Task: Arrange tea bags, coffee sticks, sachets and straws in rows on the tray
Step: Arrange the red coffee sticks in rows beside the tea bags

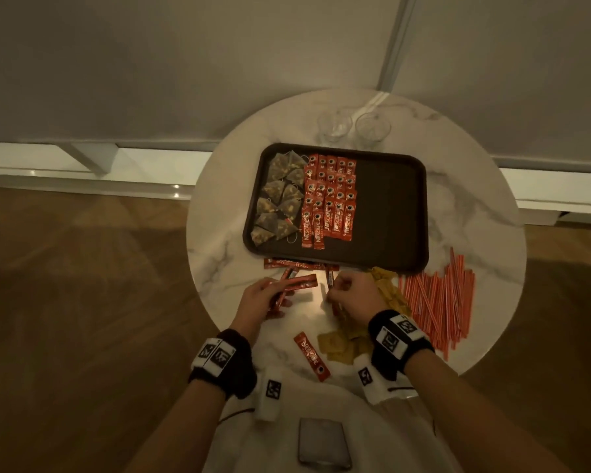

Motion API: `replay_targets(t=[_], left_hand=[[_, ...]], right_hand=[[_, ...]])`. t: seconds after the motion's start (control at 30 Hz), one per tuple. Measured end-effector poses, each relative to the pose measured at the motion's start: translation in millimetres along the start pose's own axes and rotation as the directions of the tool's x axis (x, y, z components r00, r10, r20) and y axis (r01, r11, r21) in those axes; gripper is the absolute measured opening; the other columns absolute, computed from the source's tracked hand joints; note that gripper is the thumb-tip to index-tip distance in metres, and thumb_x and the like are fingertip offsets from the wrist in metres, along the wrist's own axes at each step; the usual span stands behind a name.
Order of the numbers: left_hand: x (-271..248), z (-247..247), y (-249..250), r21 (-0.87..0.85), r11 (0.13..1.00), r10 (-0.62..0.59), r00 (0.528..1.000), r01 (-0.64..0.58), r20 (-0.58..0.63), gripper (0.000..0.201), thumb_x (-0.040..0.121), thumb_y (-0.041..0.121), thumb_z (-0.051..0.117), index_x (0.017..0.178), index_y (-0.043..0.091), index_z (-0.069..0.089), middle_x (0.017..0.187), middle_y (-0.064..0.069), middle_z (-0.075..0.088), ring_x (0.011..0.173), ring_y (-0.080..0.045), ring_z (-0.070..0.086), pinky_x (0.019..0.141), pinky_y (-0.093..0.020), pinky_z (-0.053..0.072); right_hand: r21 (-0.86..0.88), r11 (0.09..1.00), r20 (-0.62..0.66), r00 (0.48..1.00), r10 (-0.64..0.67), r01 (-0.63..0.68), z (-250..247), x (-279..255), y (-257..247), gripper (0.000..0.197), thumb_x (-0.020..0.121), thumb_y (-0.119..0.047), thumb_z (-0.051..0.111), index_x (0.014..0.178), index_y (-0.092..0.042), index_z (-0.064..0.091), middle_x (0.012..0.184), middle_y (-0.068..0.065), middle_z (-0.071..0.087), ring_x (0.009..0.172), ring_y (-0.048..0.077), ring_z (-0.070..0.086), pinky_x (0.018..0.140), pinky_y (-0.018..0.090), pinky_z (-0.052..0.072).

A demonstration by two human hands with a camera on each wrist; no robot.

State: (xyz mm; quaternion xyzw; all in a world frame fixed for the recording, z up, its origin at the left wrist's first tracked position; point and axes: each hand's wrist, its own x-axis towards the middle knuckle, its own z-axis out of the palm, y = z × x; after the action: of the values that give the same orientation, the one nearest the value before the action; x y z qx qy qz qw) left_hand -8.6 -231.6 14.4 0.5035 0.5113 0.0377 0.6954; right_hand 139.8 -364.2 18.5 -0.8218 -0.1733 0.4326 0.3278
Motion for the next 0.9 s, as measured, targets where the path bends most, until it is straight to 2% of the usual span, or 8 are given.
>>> replay_targets(t=[0.07,0.2,0.37,0.5,0.63,0.73,0.83,0.9], left_hand=[[-7.4,8.5,9.1,-0.184,0.983,-0.003,1.0,0.008,0.031,0.016,0.096,0.023,0.055,0.1,0.011,0.065,0.092,-0.009,0.073,0.075,-0.018,0.069,0.058,-0.027,0.054],[-11.6,26.7,28.1,-0.356,0.935,0.038,0.995,-0.004,0.088,0.017,0.097,0.023,0.053,0.104,0.009,0.061,0.09,-0.008,0.073,0.071,-0.018,0.069,0.054,-0.027,0.053],[-8.2,34.1,42.7,-0.438,0.898,0.103,0.986,-0.037,0.128,0.01,0.095,0.022,0.055,0.096,0.013,0.06,0.092,-0.007,0.069,0.086,-0.015,0.064,0.076,-0.032,0.05],[-6.5,37.2,46.4,-0.311,0.95,0.112,0.966,-0.036,0.232,0.023,0.094,0.025,0.058,0.109,0.009,0.063,0.108,-0.012,0.069,0.099,-0.02,0.065,0.081,-0.034,0.052],[-9.4,41.8,48.5,-0.143,0.99,0.061,0.956,-0.021,0.288,0.026,0.091,0.022,0.063,0.11,0.005,0.065,0.102,-0.013,0.073,0.091,-0.022,0.071,0.074,-0.03,0.057],[-10.0,41.6,47.0,-0.186,0.982,0.066,0.958,-0.014,0.277,0.027,0.092,0.016,0.062,0.113,0.0,0.064,0.103,-0.015,0.073,0.093,-0.024,0.072,0.075,-0.03,0.059],[-11.4,42.2,43.5,-0.286,0.958,0.077,0.969,-0.007,0.235,0.026,0.093,0.015,0.06,0.113,-0.001,0.063,0.105,-0.017,0.073,0.095,-0.025,0.072,0.073,-0.028,0.059],[-11.1,42.5,38.5,-0.358,0.933,0.057,0.975,0.023,0.213,0.024,0.093,0.013,0.059,0.111,-0.001,0.064,0.105,-0.018,0.072,0.093,-0.025,0.072,0.071,-0.028,0.059]], right_hand=[[0.156,0.986,-0.033,0.998,-0.048,0.052,-15.2,-9.5,-10.9,0.017,0.082,-0.003,0.07,0.074,-0.011,0.057,0.074,0.006,0.069,0.07,0.023,0.068,0.07,0.043,0.057],[0.096,0.975,-0.098,0.977,-0.191,0.2,-34.8,-20.7,-24.5,0.019,0.076,-0.015,0.081,0.08,-0.01,0.064,0.078,0.0,0.065,0.067,0.007,0.059,0.062,0.025,0.053],[0.063,0.969,-0.154,0.962,-0.226,0.237,-43.8,-23.7,-29.3,0.013,0.077,-0.015,0.08,0.085,-0.018,0.07,0.089,0.003,0.07,0.082,0.02,0.066,0.077,0.043,0.058],[0.042,0.967,-0.006,0.968,-0.252,0.252,-45.0,-31.0,-31.0,0.015,0.081,-0.01,0.075,0.092,-0.02,0.073,0.097,0.0,0.068,0.081,0.022,0.068,0.072,0.037,0.06],[0.076,0.954,-0.001,0.957,-0.289,0.289,-45.3,-35.2,-29.5,0.029,0.079,-0.007,0.075,0.103,-0.023,0.069,0.096,-0.006,0.069,0.09,0.007,0.065,0.083,0.027,0.055],[0.222,0.938,-0.066,0.963,-0.26,0.268,-47.6,-34.5,-26.7,0.038,0.079,-0.004,0.075,0.112,-0.02,0.064,0.097,-0.004,0.07,0.091,0.006,0.068,0.08,0.023,0.056],[0.314,0.932,-0.162,0.977,-0.138,0.184,-49.3,-28.3,-21.9,0.025,0.081,-0.013,0.076,0.104,-0.017,0.066,0.091,0.001,0.072,0.078,0.008,0.07,0.07,0.022,0.057],[0.381,0.921,-0.078,0.996,-0.05,0.076,-50.6,-24.5,-17.8,0.015,0.084,-0.019,0.074,0.096,-0.01,0.069,0.083,0.004,0.073,0.07,0.012,0.068,0.07,0.023,0.056]])
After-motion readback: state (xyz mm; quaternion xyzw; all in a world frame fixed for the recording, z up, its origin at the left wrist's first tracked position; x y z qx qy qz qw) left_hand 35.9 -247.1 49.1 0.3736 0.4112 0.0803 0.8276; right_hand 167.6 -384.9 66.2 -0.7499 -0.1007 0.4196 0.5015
